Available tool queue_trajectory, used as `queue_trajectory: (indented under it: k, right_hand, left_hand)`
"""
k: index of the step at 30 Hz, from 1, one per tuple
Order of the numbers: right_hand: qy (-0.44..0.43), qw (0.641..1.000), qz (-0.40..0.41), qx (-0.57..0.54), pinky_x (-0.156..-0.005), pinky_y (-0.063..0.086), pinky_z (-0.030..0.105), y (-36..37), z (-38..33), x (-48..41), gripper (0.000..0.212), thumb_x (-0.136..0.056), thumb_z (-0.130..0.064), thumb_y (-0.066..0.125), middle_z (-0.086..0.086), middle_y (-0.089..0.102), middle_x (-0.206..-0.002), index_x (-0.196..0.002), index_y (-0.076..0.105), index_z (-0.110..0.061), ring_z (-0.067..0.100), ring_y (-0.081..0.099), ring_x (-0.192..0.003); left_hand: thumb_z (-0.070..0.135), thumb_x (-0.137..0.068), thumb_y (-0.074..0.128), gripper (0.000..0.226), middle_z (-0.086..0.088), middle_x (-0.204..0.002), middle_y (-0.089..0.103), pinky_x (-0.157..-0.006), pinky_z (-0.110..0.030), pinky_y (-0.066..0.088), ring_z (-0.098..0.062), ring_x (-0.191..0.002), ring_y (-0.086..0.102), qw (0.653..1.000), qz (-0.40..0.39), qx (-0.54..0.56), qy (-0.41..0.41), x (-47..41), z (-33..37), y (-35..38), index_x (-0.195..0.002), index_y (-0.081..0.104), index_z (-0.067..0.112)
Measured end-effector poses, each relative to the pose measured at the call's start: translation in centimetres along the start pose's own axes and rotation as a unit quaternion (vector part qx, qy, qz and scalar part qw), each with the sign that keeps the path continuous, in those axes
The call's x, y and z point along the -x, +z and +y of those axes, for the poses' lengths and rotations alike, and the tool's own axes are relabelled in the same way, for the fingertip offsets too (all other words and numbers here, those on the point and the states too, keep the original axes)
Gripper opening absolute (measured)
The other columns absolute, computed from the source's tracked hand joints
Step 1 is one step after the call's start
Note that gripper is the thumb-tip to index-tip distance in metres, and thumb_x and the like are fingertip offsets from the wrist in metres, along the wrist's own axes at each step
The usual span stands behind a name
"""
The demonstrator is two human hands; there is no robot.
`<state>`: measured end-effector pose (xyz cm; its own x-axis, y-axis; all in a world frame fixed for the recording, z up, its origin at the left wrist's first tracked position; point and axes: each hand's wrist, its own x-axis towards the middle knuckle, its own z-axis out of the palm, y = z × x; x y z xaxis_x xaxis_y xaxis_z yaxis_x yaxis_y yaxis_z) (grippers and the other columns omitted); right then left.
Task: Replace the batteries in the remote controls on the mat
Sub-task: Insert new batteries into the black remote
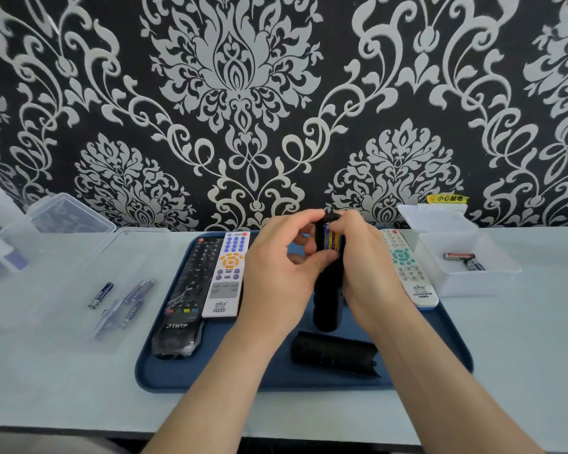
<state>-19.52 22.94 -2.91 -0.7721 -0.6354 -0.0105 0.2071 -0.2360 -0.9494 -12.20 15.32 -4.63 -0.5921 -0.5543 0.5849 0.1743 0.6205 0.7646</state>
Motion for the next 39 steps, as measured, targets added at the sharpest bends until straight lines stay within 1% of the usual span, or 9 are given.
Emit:
queue_trajectory:
  k: [6, 9, 11, 12, 16, 19, 27, 34, 39]
  right_hand:
    - [0.03, 0.999, -0.009, -0.029, -0.048, 0.047, 0.021, 0.12, -0.21, -0.27, 0.018, -0.071, 0.007, 0.037, 0.012, 0.056, -0.062, -0.067, 0.053, 0.0, 0.024, 0.058, -0.059]
    - [0.05, 0.999, -0.017, -0.012, -0.067, 0.052, 0.038, -0.25, 0.02, -0.66, 0.018, -0.06, -0.012, 0.046, 0.01, 0.063, -0.067, -0.063, 0.063, -0.006, 0.028, 0.06, -0.072]
    - [0.061, 0.998, -0.017, 0.018, -0.085, 0.051, 0.055, -0.36, 0.21, -0.77, 0.023, -0.063, -0.026, 0.05, 0.008, 0.067, -0.072, -0.065, 0.069, -0.012, 0.03, 0.059, -0.08]
    - [0.054, 0.998, -0.017, 0.04, -0.088, 0.05, 0.056, -0.32, 0.27, -0.76, 0.026, -0.065, -0.03, 0.05, 0.007, 0.068, -0.074, -0.068, 0.07, -0.013, 0.03, 0.059, -0.082]
    - [-0.017, 0.997, -0.004, 0.074, -0.079, 0.051, 0.046, -0.19, 0.4, -0.54, 0.028, -0.08, -0.025, 0.047, 0.006, 0.069, -0.073, -0.083, 0.065, -0.003, 0.025, 0.063, -0.082]
    - [-0.045, 0.996, -0.001, 0.077, -0.074, 0.052, 0.041, -0.02, 0.39, -0.28, 0.022, -0.091, -0.015, 0.045, 0.006, 0.068, -0.073, -0.082, 0.062, -0.005, 0.023, 0.064, -0.08]
    - [-0.068, 0.994, -0.019, 0.083, -0.065, 0.048, 0.029, 0.11, 0.42, -0.07, 0.018, -0.094, -0.013, 0.045, 0.005, 0.065, -0.072, -0.084, 0.06, -0.007, 0.015, 0.06, -0.074]
    - [-0.034, 0.998, -0.013, 0.048, -0.066, 0.047, 0.035, 0.13, 0.18, -0.28, 0.027, -0.093, -0.013, 0.042, 0.01, 0.063, -0.07, -0.089, 0.054, 0.01, 0.021, 0.058, -0.072]
    - [0.02, 1.0, -0.013, 0.004, -0.065, 0.045, 0.035, 0.18, -0.31, -0.54, 0.025, -0.085, -0.016, 0.042, 0.009, 0.06, -0.063, -0.067, 0.059, -0.008, 0.02, 0.055, -0.063]
  left_hand:
    - [-0.002, -0.069, 0.078, 0.052, 0.005, -0.101, 0.052, -0.062, -0.021, 0.052, -0.009, -0.081, 0.055, 0.994, -0.004, -0.052, 0.091, 0.02, -0.09, 0.22, -0.113, 0.066, 0.024]
    - [0.003, -0.069, 0.08, 0.049, 0.008, -0.101, 0.055, -0.066, -0.032, 0.055, -0.008, -0.086, 0.056, 0.997, 0.007, -0.044, 0.068, -0.11, -0.37, 0.22, -0.11, 0.065, 0.027]
    - [0.006, -0.069, 0.081, 0.048, 0.012, -0.096, 0.057, -0.07, -0.039, 0.055, -0.008, -0.091, 0.058, 0.999, 0.018, -0.028, 0.035, -0.19, -0.62, 0.18, -0.105, 0.062, 0.032]
    - [0.007, -0.069, 0.081, 0.048, 0.012, -0.093, 0.058, -0.071, -0.041, 0.055, -0.009, -0.091, 0.058, 0.999, 0.02, -0.021, 0.023, -0.21, -0.72, 0.16, -0.103, 0.06, 0.034]
    - [0.007, -0.069, 0.08, 0.041, 0.009, -0.084, 0.057, -0.071, -0.042, 0.054, -0.011, -0.088, 0.058, 1.0, 0.013, -0.018, 0.013, -0.27, -0.76, 0.1, -0.097, 0.06, 0.031]
    - [0.007, -0.069, 0.081, 0.039, 0.009, -0.083, 0.056, -0.068, -0.041, 0.054, -0.012, -0.086, 0.058, 0.999, 0.01, -0.03, 0.017, -0.32, -0.69, -0.04, -0.096, 0.062, 0.026]
    - [0.006, -0.068, 0.082, 0.038, 0.008, -0.08, 0.055, -0.062, -0.04, 0.053, -0.011, -0.081, 0.057, 0.999, 0.015, -0.039, 0.03, -0.52, -0.66, -0.18, -0.096, 0.063, 0.022]
    - [0.006, -0.067, 0.082, 0.039, 0.008, -0.08, 0.055, -0.063, -0.04, 0.053, -0.012, -0.081, 0.056, 0.998, 0.012, -0.047, 0.039, -0.48, -0.34, -0.24, -0.095, 0.061, 0.025]
    - [0.005, -0.066, 0.082, 0.041, 0.006, -0.082, 0.055, -0.064, -0.032, 0.05, -0.008, -0.08, 0.054, 0.997, 0.01, -0.05, 0.05, -0.42, -0.09, -0.12, -0.095, 0.061, 0.024]
